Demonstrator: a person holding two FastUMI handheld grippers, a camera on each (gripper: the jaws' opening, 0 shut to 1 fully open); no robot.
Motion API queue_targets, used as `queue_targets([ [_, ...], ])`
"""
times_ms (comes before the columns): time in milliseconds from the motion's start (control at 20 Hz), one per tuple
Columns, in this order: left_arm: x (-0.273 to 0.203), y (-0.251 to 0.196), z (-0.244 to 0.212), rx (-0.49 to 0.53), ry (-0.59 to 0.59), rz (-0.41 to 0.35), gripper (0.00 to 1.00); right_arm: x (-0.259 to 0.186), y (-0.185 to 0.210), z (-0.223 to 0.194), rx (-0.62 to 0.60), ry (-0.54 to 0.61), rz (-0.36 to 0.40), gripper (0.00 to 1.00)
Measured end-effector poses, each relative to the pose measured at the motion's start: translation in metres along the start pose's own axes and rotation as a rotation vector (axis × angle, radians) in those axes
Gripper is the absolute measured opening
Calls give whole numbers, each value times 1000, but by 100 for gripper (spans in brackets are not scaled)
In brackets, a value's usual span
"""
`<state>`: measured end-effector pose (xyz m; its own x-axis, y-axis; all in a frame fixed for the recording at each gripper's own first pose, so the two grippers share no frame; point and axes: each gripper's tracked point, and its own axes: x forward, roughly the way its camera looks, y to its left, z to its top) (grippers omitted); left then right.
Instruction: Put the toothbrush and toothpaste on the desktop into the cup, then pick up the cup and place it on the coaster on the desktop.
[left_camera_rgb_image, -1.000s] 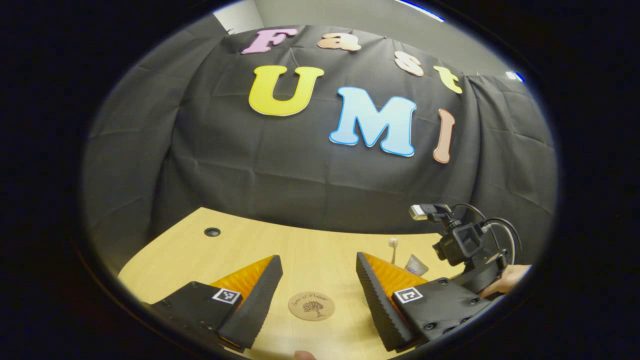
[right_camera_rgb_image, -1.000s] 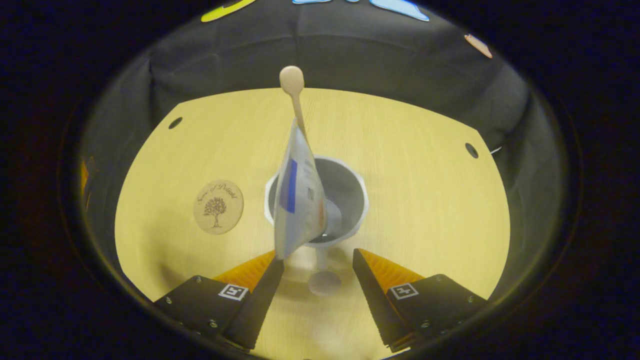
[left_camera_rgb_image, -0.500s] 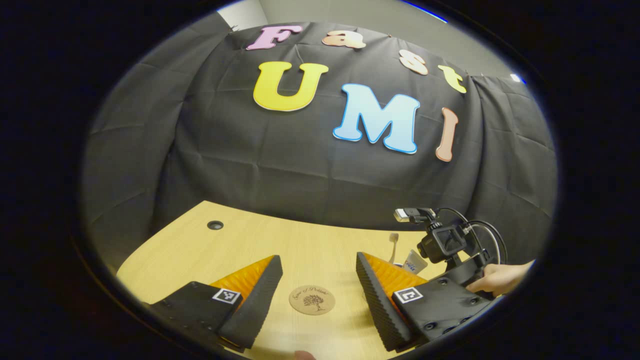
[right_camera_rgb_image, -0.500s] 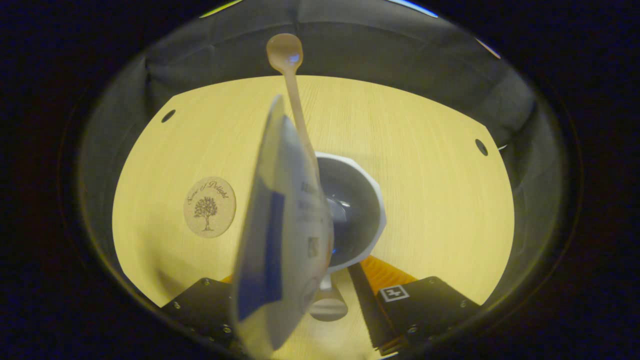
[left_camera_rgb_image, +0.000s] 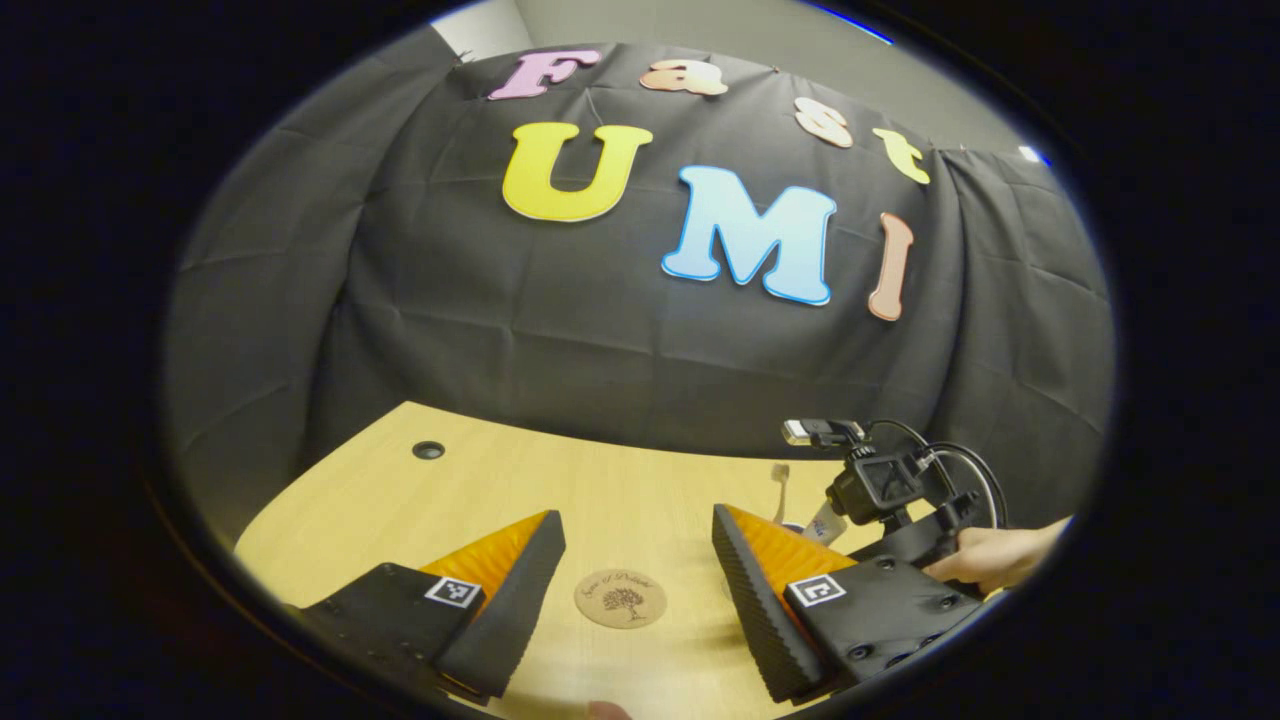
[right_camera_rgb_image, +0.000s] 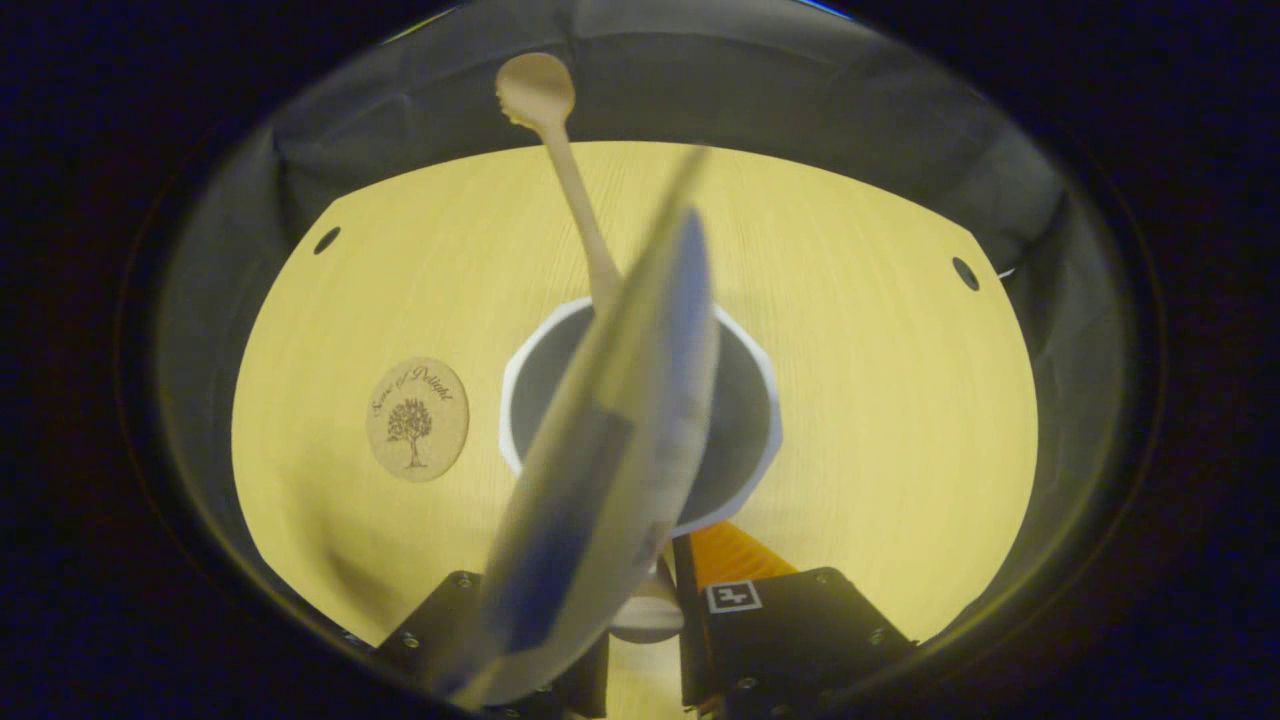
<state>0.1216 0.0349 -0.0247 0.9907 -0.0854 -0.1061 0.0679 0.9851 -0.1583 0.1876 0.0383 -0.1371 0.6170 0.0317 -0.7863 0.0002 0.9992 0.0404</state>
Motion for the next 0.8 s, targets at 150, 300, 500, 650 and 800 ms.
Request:
queue_targets([
  [150, -4, 1, 1, 1, -3, 1, 95, -3, -1, 0, -14, -7, -5, 31],
  [300, -10, 5, 4, 0, -9, 7, 95, -7, 2, 1, -39, -30, -16, 31],
  [500, -21, 13, 7, -6, -16, 22, 95, -17, 18, 4, -68, -46, 5, 31],
  [650, -33, 22, 9, -13, -24, 37, 95, -22, 33, 6, -86, -50, 22, 31],
  [800, -45, 35, 10, -19, -28, 58, 95, -21, 53, 7, -115, -52, 37, 31],
])
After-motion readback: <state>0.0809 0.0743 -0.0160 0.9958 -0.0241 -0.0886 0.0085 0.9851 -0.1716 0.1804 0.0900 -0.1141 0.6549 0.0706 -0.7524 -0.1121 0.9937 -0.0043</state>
